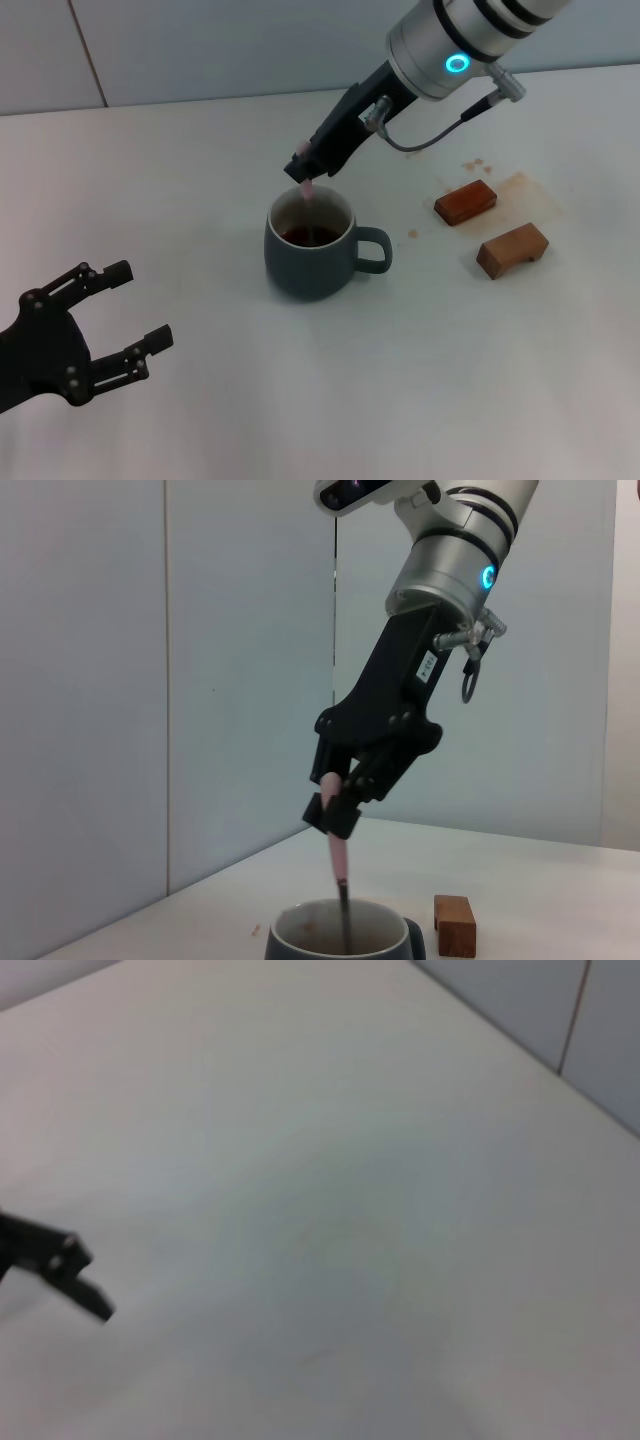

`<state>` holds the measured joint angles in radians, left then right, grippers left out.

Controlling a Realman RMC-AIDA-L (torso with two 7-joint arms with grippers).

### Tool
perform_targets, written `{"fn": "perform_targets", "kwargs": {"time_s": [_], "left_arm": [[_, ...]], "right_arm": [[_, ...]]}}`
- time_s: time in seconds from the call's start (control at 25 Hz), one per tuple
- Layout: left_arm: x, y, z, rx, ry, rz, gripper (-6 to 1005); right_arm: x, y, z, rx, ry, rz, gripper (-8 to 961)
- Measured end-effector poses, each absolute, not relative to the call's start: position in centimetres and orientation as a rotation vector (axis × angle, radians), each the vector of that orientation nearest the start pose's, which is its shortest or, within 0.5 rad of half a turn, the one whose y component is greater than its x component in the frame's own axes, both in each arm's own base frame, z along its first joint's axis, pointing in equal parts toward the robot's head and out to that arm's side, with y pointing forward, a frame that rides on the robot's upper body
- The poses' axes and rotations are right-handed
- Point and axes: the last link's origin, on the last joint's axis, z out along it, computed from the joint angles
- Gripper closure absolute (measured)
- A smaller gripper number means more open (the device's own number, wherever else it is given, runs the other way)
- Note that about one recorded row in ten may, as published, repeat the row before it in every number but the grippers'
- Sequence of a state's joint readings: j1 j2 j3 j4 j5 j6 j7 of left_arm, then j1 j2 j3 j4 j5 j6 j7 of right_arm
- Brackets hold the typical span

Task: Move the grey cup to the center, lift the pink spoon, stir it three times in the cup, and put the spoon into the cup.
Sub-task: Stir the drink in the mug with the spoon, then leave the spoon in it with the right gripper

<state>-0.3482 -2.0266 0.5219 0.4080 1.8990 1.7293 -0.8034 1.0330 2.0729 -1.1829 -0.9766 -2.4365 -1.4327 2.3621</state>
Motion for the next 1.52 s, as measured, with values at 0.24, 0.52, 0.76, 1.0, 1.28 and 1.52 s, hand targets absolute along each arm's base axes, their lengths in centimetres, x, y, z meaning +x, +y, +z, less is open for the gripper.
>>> {"fn": "perform_targets", "kwargs": {"time_s": [0.24, 0.52, 0.76, 1.0, 1.28, 1.52], "left_arm": [[-31.5, 25.6, 0.8, -2.52, -0.293, -0.909, 137], [-31.5, 25.5, 0.8, -2.518, -0.299, -0.91, 137], [-31.5, 25.5, 0.8, -2.518, -0.304, -0.914, 137], [-31.5, 25.5, 0.7, -2.519, -0.305, -0.914, 136], [-31.6, 25.4, 0.8, -2.516, -0.308, -0.912, 136], [-31.6, 25.4, 0.8, -2.519, -0.308, -0.91, 136]], "right_arm": [[7.2, 43.0, -2.0, -2.769, 0.616, -0.17, 832], [7.8, 42.4, -1.6, -2.787, 0.616, -0.285, 833], [6.8, 41.9, -1.8, -2.848, 0.618, -0.172, 832], [7.1, 43.1, -1.6, -2.77, 0.62, -0.11, 833], [7.4, 42.5, -1.3, -2.791, 0.632, -0.188, 833], [6.6, 41.9, -1.6, -2.84, 0.619, -0.169, 832]]}}
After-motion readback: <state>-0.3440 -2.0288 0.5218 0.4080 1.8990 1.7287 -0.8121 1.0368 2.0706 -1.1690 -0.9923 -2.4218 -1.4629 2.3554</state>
